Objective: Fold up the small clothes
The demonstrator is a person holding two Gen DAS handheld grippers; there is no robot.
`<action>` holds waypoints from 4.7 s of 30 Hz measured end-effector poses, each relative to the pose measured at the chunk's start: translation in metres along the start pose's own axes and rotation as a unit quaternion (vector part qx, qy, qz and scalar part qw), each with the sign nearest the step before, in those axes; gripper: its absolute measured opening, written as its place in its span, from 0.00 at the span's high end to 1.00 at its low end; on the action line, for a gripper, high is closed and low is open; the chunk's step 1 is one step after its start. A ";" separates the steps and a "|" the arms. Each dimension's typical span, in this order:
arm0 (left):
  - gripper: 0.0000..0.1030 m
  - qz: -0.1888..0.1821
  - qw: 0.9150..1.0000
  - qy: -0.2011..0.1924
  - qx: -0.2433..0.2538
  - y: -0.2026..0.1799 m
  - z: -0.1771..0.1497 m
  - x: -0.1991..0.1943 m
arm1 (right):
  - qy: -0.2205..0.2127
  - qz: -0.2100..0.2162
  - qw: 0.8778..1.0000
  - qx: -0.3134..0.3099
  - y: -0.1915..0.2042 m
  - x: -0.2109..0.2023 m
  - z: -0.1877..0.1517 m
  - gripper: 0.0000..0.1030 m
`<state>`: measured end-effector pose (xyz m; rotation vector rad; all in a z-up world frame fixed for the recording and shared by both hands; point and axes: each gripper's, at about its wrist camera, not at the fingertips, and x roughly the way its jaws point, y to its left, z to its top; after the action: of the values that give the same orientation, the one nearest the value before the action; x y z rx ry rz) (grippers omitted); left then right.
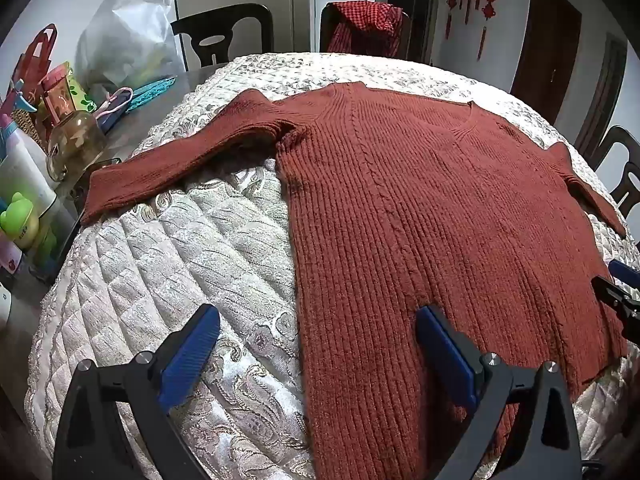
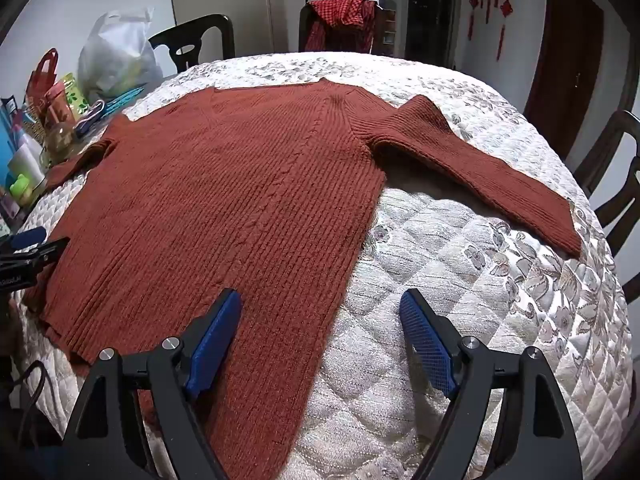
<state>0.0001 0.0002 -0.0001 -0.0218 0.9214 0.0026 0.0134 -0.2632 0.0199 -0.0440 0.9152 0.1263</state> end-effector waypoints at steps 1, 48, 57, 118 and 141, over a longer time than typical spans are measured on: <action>0.03 0.001 1.000 -0.001 0.001 0.000 0.000 0.000 | 0.001 -0.001 1.000 -0.001 0.000 0.000 0.000 0.20; 0.00 0.010 1.000 -0.004 -0.009 0.001 -0.004 0.000 | 0.000 0.000 1.000 0.000 -0.001 0.000 0.000 0.20; 0.00 0.009 1.000 -0.004 -0.009 0.001 -0.005 0.000 | 0.000 0.000 1.000 0.000 -0.001 0.000 0.000 0.20; 0.00 0.009 1.000 -0.004 -0.008 0.001 -0.005 -0.001 | -0.002 0.000 1.000 0.001 0.001 -0.001 -0.001 0.20; 0.00 0.009 1.000 -0.004 -0.008 0.002 -0.005 -0.001 | -0.002 0.000 1.000 0.001 0.001 -0.001 0.000 0.20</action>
<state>-0.0043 0.0016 -0.0027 -0.0272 0.9140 0.0272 0.0125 -0.2627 0.0203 -0.0421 0.9118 0.1264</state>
